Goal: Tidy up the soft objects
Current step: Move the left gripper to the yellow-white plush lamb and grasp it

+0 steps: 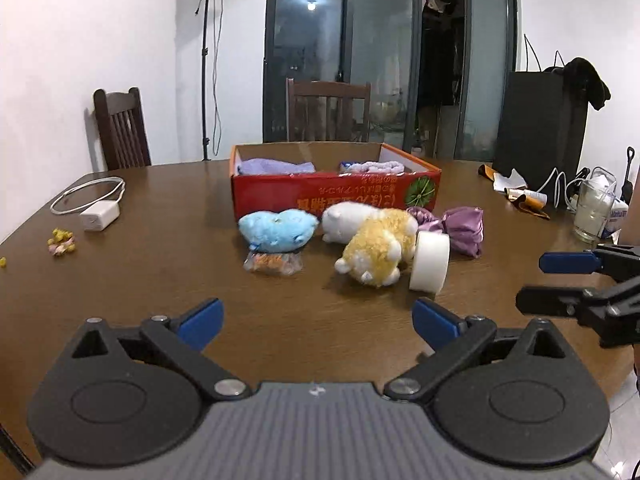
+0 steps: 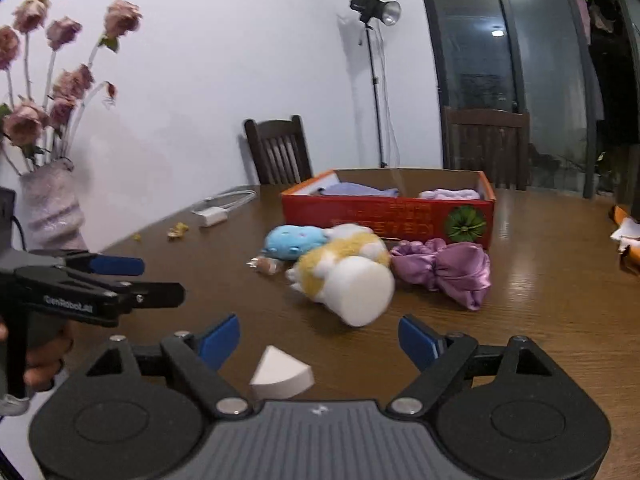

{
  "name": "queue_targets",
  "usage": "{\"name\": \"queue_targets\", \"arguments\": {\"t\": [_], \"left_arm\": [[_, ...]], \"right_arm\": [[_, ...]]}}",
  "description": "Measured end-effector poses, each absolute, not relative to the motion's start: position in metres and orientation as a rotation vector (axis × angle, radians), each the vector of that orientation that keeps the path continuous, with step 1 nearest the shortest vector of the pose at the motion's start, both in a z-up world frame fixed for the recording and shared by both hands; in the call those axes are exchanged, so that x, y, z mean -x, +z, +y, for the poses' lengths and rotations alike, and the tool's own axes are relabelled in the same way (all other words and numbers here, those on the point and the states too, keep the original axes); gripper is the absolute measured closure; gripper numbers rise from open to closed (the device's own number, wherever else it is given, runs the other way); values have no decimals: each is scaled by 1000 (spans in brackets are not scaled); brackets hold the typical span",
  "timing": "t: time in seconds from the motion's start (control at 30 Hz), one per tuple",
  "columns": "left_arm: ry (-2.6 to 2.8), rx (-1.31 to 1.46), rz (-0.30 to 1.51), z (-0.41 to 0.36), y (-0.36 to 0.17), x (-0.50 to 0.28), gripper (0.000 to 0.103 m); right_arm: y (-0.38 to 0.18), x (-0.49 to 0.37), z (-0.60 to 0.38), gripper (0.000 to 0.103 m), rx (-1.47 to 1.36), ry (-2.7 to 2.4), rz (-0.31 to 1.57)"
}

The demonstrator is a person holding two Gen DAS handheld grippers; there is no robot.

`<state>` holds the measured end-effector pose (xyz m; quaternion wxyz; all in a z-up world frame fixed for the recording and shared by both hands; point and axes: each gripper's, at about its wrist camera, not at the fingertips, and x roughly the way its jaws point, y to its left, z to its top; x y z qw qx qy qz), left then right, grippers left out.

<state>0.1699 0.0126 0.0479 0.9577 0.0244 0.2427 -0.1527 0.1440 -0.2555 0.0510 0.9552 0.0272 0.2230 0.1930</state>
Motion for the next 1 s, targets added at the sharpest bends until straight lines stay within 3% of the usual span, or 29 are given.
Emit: {"name": "queue_targets", "arguments": {"t": [0.23,0.33,0.43,0.5,0.6,0.67,0.83,0.9,1.0], "left_arm": [[-357,-102,534,-25,32,-220,1],[-367,-108,567,-38,25,-247,4],[-415,-9,603,-33,22,-268,15],[-452,111,654,-24,17,-282,33],[-444,190,721,-16,5,-299,50],[-368,189,714,-9,2,-303,55],[-366,341,702,16,9,-308,52],[-433,438,700,22,10,-309,39],[-450,509,726,21,6,-320,35]], "right_arm": [[43,-168,-270,18,-167,345,464],[42,-187,-276,27,-179,352,477],[47,-213,-283,33,-222,360,472],[49,-233,-289,38,-261,371,466],[49,-270,-286,41,-274,405,477],[46,-299,-278,44,-272,431,507],[38,-345,-259,48,-294,477,569],[32,-355,-253,48,-310,484,611],[21,-364,-249,49,-321,483,660]]}}
